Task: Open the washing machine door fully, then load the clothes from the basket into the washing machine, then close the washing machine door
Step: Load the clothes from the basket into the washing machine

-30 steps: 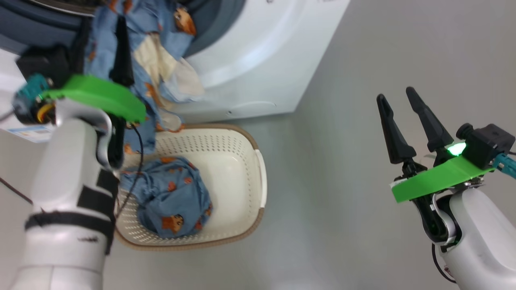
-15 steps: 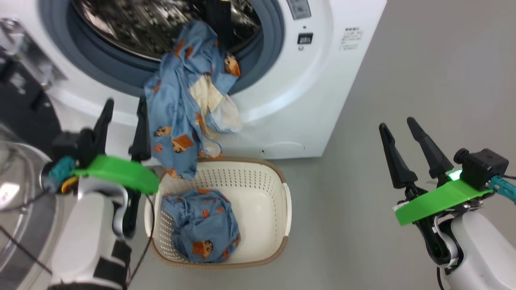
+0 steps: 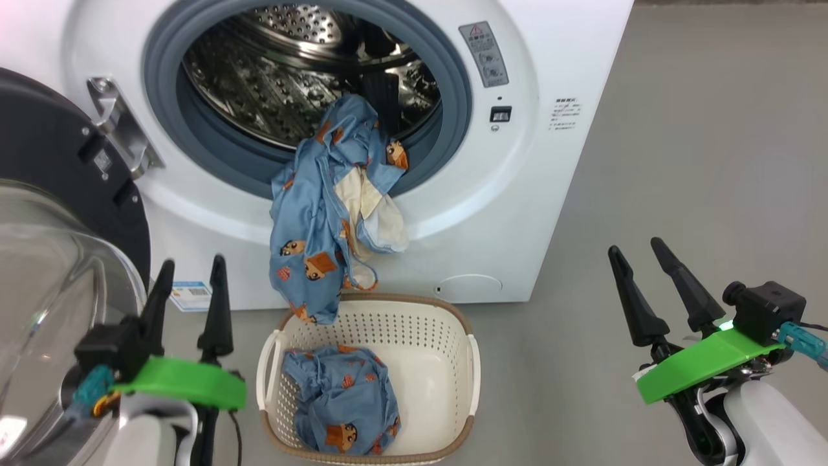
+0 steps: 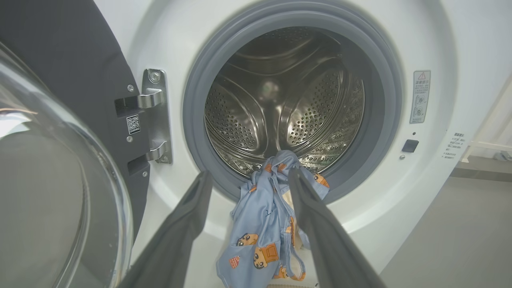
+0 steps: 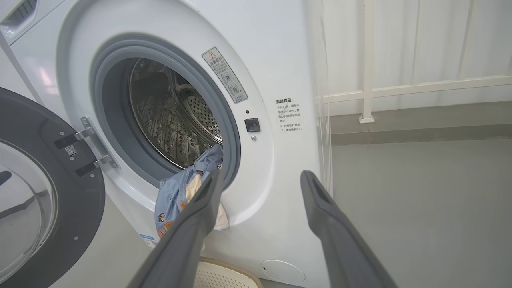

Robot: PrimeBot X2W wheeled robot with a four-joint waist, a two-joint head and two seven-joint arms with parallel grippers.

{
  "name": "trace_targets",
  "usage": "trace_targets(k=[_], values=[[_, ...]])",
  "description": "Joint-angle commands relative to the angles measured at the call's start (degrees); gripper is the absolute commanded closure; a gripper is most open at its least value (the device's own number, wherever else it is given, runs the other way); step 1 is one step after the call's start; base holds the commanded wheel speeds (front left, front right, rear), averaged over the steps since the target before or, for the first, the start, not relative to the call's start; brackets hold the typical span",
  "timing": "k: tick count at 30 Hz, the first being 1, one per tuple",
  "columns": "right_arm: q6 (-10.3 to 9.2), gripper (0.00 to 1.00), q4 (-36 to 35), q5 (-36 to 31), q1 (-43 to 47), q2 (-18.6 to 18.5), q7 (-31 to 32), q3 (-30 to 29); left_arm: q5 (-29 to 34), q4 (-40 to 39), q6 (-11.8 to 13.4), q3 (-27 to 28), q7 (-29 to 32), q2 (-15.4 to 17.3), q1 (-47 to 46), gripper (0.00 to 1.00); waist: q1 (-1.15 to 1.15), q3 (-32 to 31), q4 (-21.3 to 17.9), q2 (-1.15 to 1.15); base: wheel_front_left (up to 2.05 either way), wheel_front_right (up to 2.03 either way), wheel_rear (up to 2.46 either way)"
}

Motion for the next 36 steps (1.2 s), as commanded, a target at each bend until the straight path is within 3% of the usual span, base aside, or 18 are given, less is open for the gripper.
trace_targets(k=[1, 11, 36], values=[[0.32, 0.00, -1.2, 0.3, 0.6, -0.9, -0.5, 1.2, 0.6, -2.9, 0.5, 2.4, -0.4, 1.2, 1.2, 0.00, 0.01, -1.0, -0.2, 0.00, 0.00, 0.00, 0.00], [0.32, 0.00, -1.9, 0.1, 2.2, -1.2, -0.5, 0.3, 1.1, -10.6, 1.8, 4.7, -0.4, 0.1, 9.0, 0.00, 0.01, -1.8, -0.4, 0.00, 0.00, 0.00, 0.00], [0.32, 0.00, -1.6, 0.1, 1.6, -1.5, -0.5, 0.4, 1.1, -10.9, 2.5, 4.4, -0.4, -1.1, 9.9, 0.00, 0.01, -1.4, -0.8, 0.00, 0.00, 0.00, 0.00]])
